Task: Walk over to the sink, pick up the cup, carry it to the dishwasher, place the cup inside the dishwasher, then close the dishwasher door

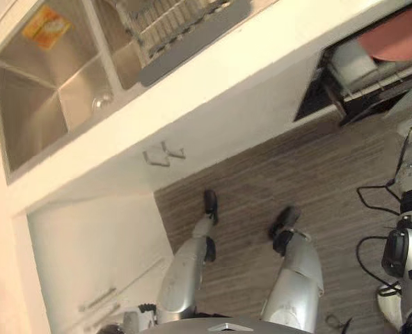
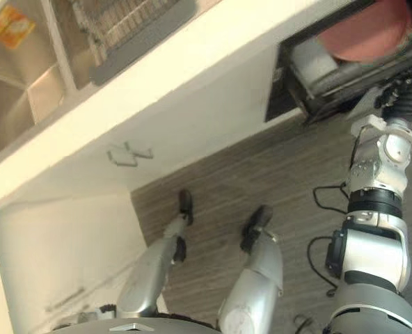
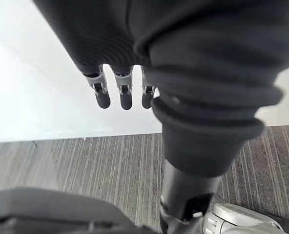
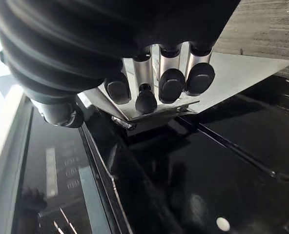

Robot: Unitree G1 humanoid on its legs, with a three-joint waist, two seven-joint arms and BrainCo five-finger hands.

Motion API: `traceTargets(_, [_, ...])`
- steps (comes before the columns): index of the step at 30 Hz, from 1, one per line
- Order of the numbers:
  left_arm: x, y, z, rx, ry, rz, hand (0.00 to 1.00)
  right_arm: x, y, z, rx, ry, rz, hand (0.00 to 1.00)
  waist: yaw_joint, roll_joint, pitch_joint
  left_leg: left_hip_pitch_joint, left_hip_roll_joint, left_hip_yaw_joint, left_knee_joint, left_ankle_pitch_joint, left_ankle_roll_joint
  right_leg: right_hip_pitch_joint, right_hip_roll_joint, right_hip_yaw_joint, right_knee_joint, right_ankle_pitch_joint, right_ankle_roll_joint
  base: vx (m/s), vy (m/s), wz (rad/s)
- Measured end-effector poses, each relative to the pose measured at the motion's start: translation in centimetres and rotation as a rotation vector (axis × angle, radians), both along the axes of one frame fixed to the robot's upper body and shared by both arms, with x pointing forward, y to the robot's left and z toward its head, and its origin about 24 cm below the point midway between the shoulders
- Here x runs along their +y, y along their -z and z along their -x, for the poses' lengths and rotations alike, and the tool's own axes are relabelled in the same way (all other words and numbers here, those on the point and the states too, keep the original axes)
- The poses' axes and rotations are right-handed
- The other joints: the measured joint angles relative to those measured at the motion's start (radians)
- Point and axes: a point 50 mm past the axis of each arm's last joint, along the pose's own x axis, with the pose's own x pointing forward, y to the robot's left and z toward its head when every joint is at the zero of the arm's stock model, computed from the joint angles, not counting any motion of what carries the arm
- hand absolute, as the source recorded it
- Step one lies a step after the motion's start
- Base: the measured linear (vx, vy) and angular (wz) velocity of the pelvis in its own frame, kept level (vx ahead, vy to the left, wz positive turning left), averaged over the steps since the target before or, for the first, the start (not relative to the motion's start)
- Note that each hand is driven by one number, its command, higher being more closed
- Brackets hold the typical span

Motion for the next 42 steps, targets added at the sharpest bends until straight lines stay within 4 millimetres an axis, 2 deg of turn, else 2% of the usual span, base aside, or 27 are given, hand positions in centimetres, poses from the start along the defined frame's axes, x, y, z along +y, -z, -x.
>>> traceTargets(2, [-0.2,0.0,0.1,0.006,-0.003,0.005,0.00,0.5,-1.5,-0.2,-0.031,-0.010,0.042,1.00,0.026,0.000,0.000,-0.007,-0.003,-0.004,-0.002,0.023,0.022,-0.012,0.004,-0.036,-0.020,0.027,-0.004,-0.09,-0.074,-0.03])
traceTargets(6, [-0.2,-0.1,-0.4,-0.027,-0.003,0.011,0.00,2.0,-3.1,-1.2,-0.029,-0.042,0.121,1.00,0.040,0.002,-0.002,-0.029,0.003,-0.010,0.000,0.026,0.021,-0.010,0.004,-0.065,-0.035,0.037,0.004,-0.10,-0.034,0.13])
traceTargets(8, [-0.2,-0.1,-0.5,-0.040,-0.003,0.012,0.00,1.8,-4.3,-0.8,-0.049,-0.020,0.142,1.00,0.066,0.007,-0.005,-0.055,0.003,-0.035,-0.002,0.026,0.021,-0.010,0.008,-0.092,-0.060,0.055,0.005,-0.06,-0.020,0.17])
traceTargets(12, [-0.2,-0.2,-0.8,-0.057,-0.003,0.017,0.00,1.4,-5.6,-0.3,-0.060,0.037,0.180,1.00,0.097,0.007,-0.006,-0.077,0.000,-0.062,-0.001,0.040,0.019,-0.009,0.007,-0.118,-0.069,0.065,0.010,-0.04,-0.029,0.16])
traceTargets(14, [-0.3,-0.2,-0.9,-0.079,-0.003,0.029,0.00,1.5,-5.3,-0.3,-0.076,0.063,0.180,1.00,0.093,0.008,-0.006,-0.087,-0.003,-0.086,0.000,0.071,0.024,-0.011,0.005,-0.130,-0.060,0.063,0.008,-0.01,-0.038,0.04])
traceTargets(18, [-0.1,-0.4,-1.5,-0.130,-0.006,0.029,0.00,1.5,-5.4,-0.2,-0.086,0.103,0.190,1.00,0.096,0.009,-0.007,-0.097,-0.008,-0.102,0.003,0.075,0.025,-0.011,0.002,-0.140,-0.052,0.063,0.008,-0.03,-0.041,0.03])
traceTargets(20, [-0.1,-0.4,-1.6,-0.141,-0.006,0.027,0.00,1.4,-5.5,-0.1,-0.091,0.127,0.178,1.00,0.103,0.011,-0.008,-0.110,-0.003,-0.110,0.002,0.073,0.024,-0.014,0.006,-0.148,-0.053,0.061,0.010,-0.07,-0.040,0.05])
traceTargets(23, [0.0,-0.5,-1.7,-0.154,-0.007,0.023,0.00,1.2,-6.3,0.4,-0.117,0.178,0.184,1.00,0.133,0.011,-0.008,-0.128,0.010,-0.109,-0.001,0.072,0.022,-0.040,0.013,-0.155,-0.054,0.061,0.010,-0.11,-0.072,-0.05])
traceTargets(26, [0.2,-0.5,-1.9,-0.171,-0.008,0.013,0.00,1.2,-7.3,0.3,-0.134,0.214,0.173,1.00,0.153,0.011,-0.009,-0.154,0.038,-0.108,-0.001,0.019,-0.031,-0.046,0.044,-0.172,-0.089,0.068,0.022,-0.15,-0.099,-0.02])
traceTargets(27, [0.2,-0.5,-2.0,-0.175,-0.005,0.016,0.00,1.0,-8.0,0.7,-0.153,0.228,0.180,1.00,0.155,0.008,-0.006,-0.167,0.034,-0.096,0.029,-0.008,-0.027,-0.046,0.049,-0.174,-0.132,0.069,0.024,-0.15,-0.088,0.12])
traceTargets(28, [0.0,-0.6,-2.3,-0.175,-0.001,0.020,0.00,0.8,-8.4,1.1,-0.162,0.237,0.198,0.00,0.159,0.005,-0.004,-0.184,0.023,-0.080,0.089,0.006,-0.003,-0.048,0.046,-0.174,-0.148,0.072,0.029,-0.16,-0.079,0.03])
traceTargets(29, [-0.1,-0.6,-2.3,-0.173,0.002,0.022,0.00,0.7,-8.7,1.3,-0.168,0.242,0.217,0.00,0.177,0.007,-0.005,-0.192,0.024,-0.071,0.137,0.000,0.005,-0.048,0.054,-0.173,-0.136,0.087,0.031,-0.03,-0.068,-0.16])
traceTargets(30, [0.3,-0.5,-2.2,-0.170,0.006,0.006,0.00,0.6,-8.5,1.4,-0.177,0.249,0.215,0.00,0.187,0.009,-0.007,-0.160,0.010,-0.077,0.132,0.012,0.021,-0.047,0.033,-0.120,-0.038,0.054,-0.007,-0.02,-0.073,0.05])
traceTargets(31, [0.3,-0.7,-2.6,-0.197,0.007,-0.001,0.00,0.6,-8.4,1.5,-0.190,0.251,0.208,0.00,0.178,0.017,-0.013,-0.148,0.005,-0.082,0.106,0.015,0.022,-0.040,0.032,-0.134,-0.056,0.054,-0.021,0.00,-0.068,0.15])
traceTargets(33, [0.4,-0.8,-2.9,-0.214,0.005,-0.002,0.00,0.8,-8.4,1.6,-0.217,0.243,0.221,0.00,0.176,0.022,-0.017,-0.133,0.010,-0.083,0.070,0.020,0.028,-0.039,0.040,-0.146,-0.072,0.054,-0.021,-0.06,-0.074,0.15])
traceTargets(34, [0.3,-0.8,-2.9,-0.218,0.003,-0.001,0.00,0.9,-7.9,1.7,-0.221,0.232,0.232,0.00,0.173,0.018,-0.014,-0.123,0.011,-0.081,0.048,0.020,0.030,-0.033,0.041,-0.151,-0.078,0.053,-0.021,-0.08,-0.101,0.12])
traceTargets(36, [0.4,-0.8,-2.9,-0.232,-0.012,-0.003,0.00,1.6,-5.2,1.3,-0.189,0.195,0.235,0.00,0.156,0.010,-0.008,-0.093,0.013,-0.076,0.046,0.019,0.032,0.000,0.042,-0.155,-0.081,0.053,-0.022,-0.06,-0.060,0.12])
traceTargets(38, [0.8,-1.1,-3.2,-0.325,-0.095,-0.012,0.00,3.6,1.0,0.0,-0.052,0.088,0.239,0.00,0.107,-0.024,0.018,-0.023,0.012,-0.050,0.045,0.021,0.034,0.071,0.037,-0.149,-0.083,0.050,-0.018,-0.01,-0.012,0.02])
traceTargets(39, [1.0,-1.2,-3.4,-0.345,-0.121,-0.013,0.00,4.2,2.9,-0.1,-0.012,0.058,0.228,0.00,0.093,-0.039,0.029,-0.006,0.011,-0.045,0.046,0.021,0.035,0.085,0.036,-0.145,-0.083,0.046,-0.014,0.01,0.001,-0.06])
traceTargets(41, [2.9,-1.5,-3.3,-0.367,-0.213,-0.042,0.00,6.9,11.6,0.1,0.191,-0.051,0.142,0.00,0.030,-0.103,0.076,0.055,0.007,-0.007,0.044,0.020,0.036,0.136,0.026,-0.129,-0.085,0.041,-0.003,0.04,0.015,-0.12])
traceTargets(42, [3.4,-1.5,-3.2,-0.369,-0.223,-0.048,0.00,7.5,13.8,0.5,0.250,-0.076,0.123,0.00,0.015,-0.119,0.088,0.070,0.007,0.004,0.040,0.019,0.037,0.147,0.022,-0.125,-0.085,0.040,0.003,0.06,0.017,-0.13])
